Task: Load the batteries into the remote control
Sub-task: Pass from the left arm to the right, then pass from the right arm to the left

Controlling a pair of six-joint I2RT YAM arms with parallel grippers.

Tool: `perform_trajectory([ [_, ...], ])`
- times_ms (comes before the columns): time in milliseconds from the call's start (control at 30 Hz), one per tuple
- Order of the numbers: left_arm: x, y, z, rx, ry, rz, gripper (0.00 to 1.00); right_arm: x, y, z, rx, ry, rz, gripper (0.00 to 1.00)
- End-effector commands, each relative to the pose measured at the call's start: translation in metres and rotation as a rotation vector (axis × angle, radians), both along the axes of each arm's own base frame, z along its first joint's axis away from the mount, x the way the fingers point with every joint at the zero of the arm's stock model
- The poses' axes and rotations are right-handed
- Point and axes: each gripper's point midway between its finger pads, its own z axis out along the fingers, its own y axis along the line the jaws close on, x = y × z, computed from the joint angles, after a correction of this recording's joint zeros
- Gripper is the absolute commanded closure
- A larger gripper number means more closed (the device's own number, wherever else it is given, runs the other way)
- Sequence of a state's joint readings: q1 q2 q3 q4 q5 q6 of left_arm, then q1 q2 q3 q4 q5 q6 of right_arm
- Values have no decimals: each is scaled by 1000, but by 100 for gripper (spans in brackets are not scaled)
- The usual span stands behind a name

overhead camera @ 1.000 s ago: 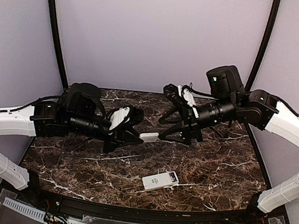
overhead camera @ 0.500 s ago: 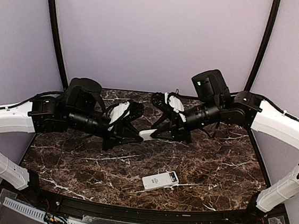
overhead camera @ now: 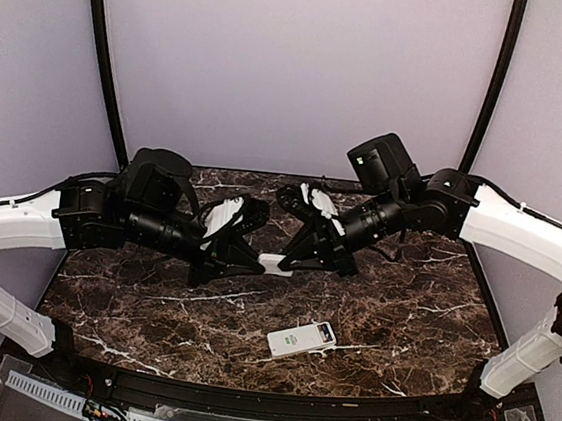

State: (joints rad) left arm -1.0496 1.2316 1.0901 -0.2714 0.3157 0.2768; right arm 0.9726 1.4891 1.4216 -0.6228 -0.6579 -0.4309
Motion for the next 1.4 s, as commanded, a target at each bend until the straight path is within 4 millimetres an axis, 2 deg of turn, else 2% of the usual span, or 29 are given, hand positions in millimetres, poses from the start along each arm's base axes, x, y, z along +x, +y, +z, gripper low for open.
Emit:
perform_trajectory([
  [0,0,-2,20,-45,-39,-10,100,-2,8,11,32,13,20,94],
  [167,0,0,24,-61,-51,-4,100,-2,8,13,30,28,8,98],
  [200,0,1,26,-70,-56,-2,97,-2,7,15,32,29,2,99],
  [233,1,1,26,-73,-57,0,92,-1,6,17,36,28,-5,99],
  [267,1,2,30,-90,-66,4,75,0,6,19,39,29,-15,99],
  [300,3,3,29,-92,-68,19,65,0,6,22,49,25,-22,100],
  [333,4,4,35,-116,-83,26,50,2,5,25,56,24,-34,100],
  [367,5,5,32,-116,-85,38,44,4,4,28,67,23,-47,100],
  [400,5,7,40,-143,-101,43,33,6,3,32,78,26,-59,100],
  [433,6,9,37,-144,-104,56,28,8,2,36,91,35,-74,100],
  [467,7,11,45,-176,-119,63,21,10,1,41,109,43,-87,100],
  [500,7,13,43,-181,-116,77,19,12,-2,48,130,56,-100,100],
  [633,7,20,63,-290,-124,108,10,18,-9,80,271,74,-136,100],
  [767,7,24,90,-422,-119,130,9,24,-16,117,448,80,-209,98],
  [900,6,22,129,-611,-84,117,10,19,-22,154,632,88,-200,98],
  [933,3,20,136,-645,-37,100,12,18,-23,158,658,93,-199,99],
  [1067,4,2,162,-733,61,49,34,19,-24,169,738,83,-203,99],
  [1167,9,-1,178,-792,105,37,44,17,-24,174,773,90,-182,99],
  [1267,14,-5,178,-812,165,22,56,14,-22,177,791,90,-165,99],
  [1367,12,-13,182,-808,188,-13,60,14,-20,175,794,90,-160,99],
])
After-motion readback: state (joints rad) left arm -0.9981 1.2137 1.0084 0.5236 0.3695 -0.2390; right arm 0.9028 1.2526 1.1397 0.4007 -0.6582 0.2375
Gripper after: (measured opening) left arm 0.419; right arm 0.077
